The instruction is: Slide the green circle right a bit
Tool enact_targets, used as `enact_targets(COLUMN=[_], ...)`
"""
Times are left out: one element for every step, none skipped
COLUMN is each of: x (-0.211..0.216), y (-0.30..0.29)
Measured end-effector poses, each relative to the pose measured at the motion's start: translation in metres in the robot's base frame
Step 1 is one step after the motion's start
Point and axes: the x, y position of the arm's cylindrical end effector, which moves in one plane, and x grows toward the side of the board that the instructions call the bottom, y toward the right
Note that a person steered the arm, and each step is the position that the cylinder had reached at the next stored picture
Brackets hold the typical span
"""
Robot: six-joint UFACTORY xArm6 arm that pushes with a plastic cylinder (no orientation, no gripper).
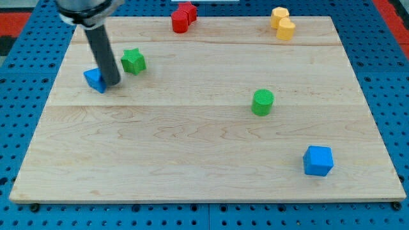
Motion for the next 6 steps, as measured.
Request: enact_targets(x=[0.017,0.046,0.054,0.069,0.095,0.096], y=[0.042,0.111,0.199,0.258,0.296,0.312])
